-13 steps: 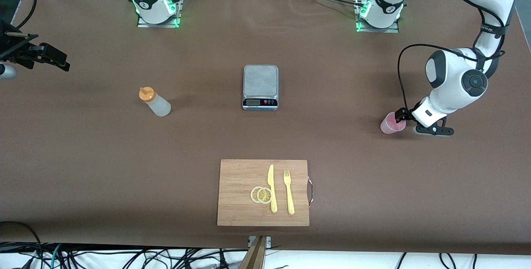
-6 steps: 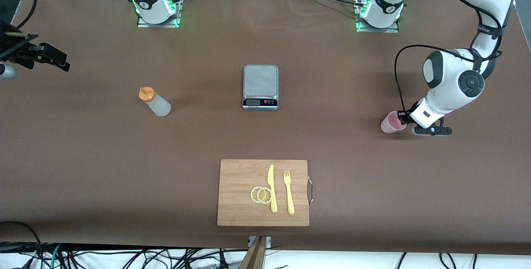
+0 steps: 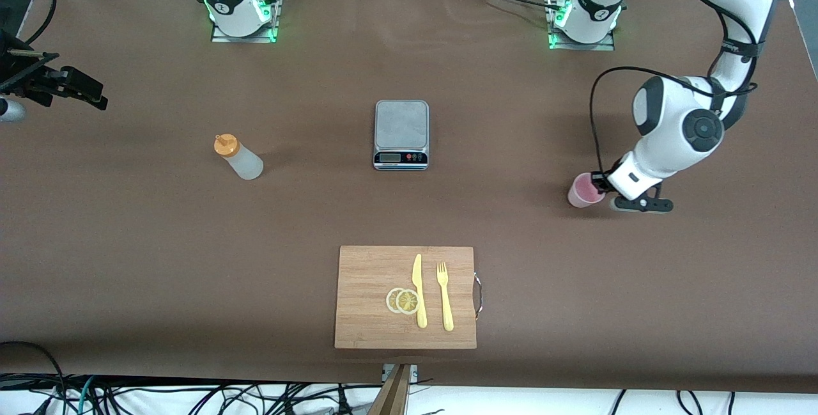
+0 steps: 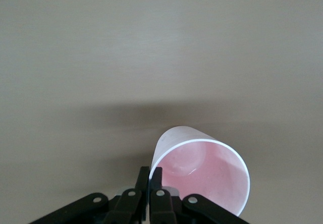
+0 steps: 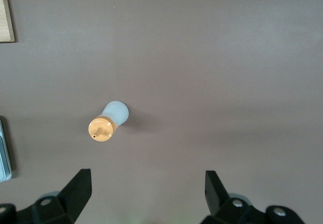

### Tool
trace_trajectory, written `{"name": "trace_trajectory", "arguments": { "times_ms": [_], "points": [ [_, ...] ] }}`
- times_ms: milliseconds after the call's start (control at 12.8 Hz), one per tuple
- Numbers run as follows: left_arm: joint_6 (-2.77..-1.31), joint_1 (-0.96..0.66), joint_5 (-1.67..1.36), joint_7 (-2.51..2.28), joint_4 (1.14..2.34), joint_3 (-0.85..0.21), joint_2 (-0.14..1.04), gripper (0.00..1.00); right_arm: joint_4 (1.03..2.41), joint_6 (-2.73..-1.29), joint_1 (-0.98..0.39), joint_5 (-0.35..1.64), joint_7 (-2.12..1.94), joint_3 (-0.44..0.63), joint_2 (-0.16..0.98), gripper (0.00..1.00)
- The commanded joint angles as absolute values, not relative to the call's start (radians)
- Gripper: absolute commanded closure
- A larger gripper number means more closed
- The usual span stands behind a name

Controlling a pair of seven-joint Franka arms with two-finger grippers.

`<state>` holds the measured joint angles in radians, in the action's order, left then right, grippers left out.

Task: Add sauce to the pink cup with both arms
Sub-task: 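Carry the pink cup with the left gripper onto the scale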

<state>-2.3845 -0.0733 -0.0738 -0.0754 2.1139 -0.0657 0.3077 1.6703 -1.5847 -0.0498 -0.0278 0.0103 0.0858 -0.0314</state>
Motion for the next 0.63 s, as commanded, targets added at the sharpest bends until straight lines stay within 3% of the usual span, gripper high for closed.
{"name": "trace_trajectory", "arguments": {
  "times_ms": [0,313,547],
  "points": [
    [-2.333,-0.109,-0.094,-0.297,2.071,-0.185,0.291,1.0,1.651,-1.569,-0.051,-0.025,0.002,0.087,-0.028,0.01],
    [-2.332,-0.135,-0.094,-0.448,2.057,-0.368,0.293,1.0,1.651,-1.572,-0.051,-0.023,-0.002,0.092,-0.026,0.01],
    [-2.333,-0.233,-0.095,-0.625,2.028,-0.402,0.305,1.0,1.651,-1.572,-0.051,-0.018,-0.002,0.092,-0.028,0.01]
  ]
}}
